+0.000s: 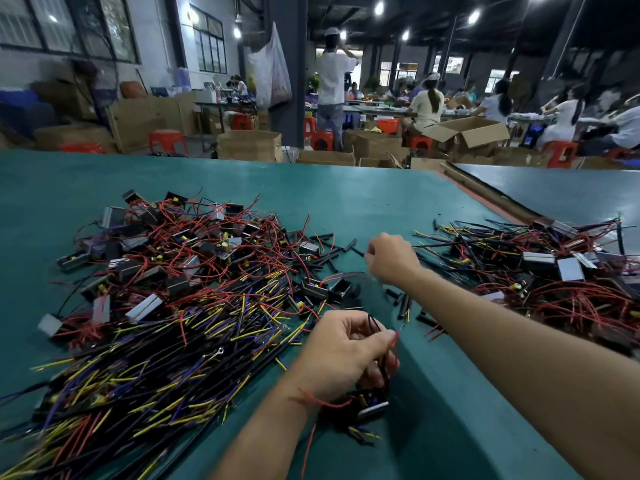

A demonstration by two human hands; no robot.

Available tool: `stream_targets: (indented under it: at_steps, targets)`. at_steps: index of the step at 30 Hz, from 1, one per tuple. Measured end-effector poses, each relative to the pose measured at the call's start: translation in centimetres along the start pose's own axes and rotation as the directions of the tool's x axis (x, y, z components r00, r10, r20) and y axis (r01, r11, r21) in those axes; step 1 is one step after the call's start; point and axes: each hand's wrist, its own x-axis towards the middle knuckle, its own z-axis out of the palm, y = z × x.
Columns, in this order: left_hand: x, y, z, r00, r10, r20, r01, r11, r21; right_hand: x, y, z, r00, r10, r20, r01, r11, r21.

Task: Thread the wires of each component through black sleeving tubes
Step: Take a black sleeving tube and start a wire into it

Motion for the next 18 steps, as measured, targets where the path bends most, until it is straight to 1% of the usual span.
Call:
stream_targets:
  at_steps: [1, 2, 3, 4, 5, 6, 7, 8, 10, 12, 15, 18]
  targets:
    - [0.0, 0.1, 0.1, 1.000, 0.008, -0.020, -0.009, 1.000, -0.007, -1.0, -0.4, -0.9, 0.999, 0.031, -0.032, -0.023, 0.979, 0.201]
    - [-0.1, 0.1, 0.1, 0.999, 0.018, -0.045, -0.019, 1.000, -0.007, -2.4, -0.9, -1.9, 0.998, 0.063, -0.015, -0.049, 0.886, 0.462]
    - [-0.1, 0.2, 0.1, 0.998, 0.026, -0.066, -0.026, 1.000, 0.000, -4.4, -1.3, -3.0, 0.997, 0.060, 0.054, -0.081, 0.702, 0.707]
    - [0.0, 0.3, 0.2, 0.997, 0.028, -0.078, -0.028, 1.000, 0.010, -6.4, -1.4, -3.9, 0.991, 0.006, 0.131, -0.116, 0.496, 0.860]
    - [0.0, 0.3, 0.3, 0.996, 0.024, -0.080, -0.022, 1.000, 0.022, -8.3, -1.2, -4.6, 0.981, -0.074, 0.182, -0.146, 0.348, 0.926]
    - [0.0, 0.4, 0.3, 0.997, 0.016, -0.077, -0.014, 0.999, 0.032, -10.0, -1.0, -5.2, 0.968, -0.147, 0.203, -0.159, 0.269, 0.950]
    - [-0.1, 0.4, 0.4, 0.997, 0.007, -0.070, -0.005, 0.999, 0.038, -11.4, -0.8, -5.5, 0.959, -0.196, 0.205, -0.157, 0.235, 0.959]
    - [-0.1, 0.4, 0.5, 0.998, 0.001, -0.064, 0.002, 0.999, 0.043, -12.2, -0.6, -5.5, 0.957, -0.215, 0.196, -0.146, 0.225, 0.963]
    - [-0.1, 0.3, 0.5, 0.999, -0.004, -0.045, 0.007, 0.998, 0.064, -12.8, -0.2, -5.2, 0.962, -0.193, 0.194, -0.150, 0.224, 0.963]
    - [-0.1, 0.2, 0.4, 1.000, 0.004, -0.028, -0.001, 0.995, 0.103, -13.1, 0.1, -4.9, 0.957, -0.182, 0.227, -0.190, 0.200, 0.961]
    - [0.0, 0.4, 0.5, 1.000, 0.001, -0.022, 0.002, 0.993, 0.115, -13.2, 0.2, -4.5, 0.945, -0.206, 0.252, -0.231, 0.121, 0.965]
    - [0.3, 0.3, 0.5, 0.999, -0.006, -0.034, 0.009, 0.995, 0.095, -13.0, 0.1, -4.9, 0.966, -0.170, 0.197, -0.195, 0.029, 0.980]
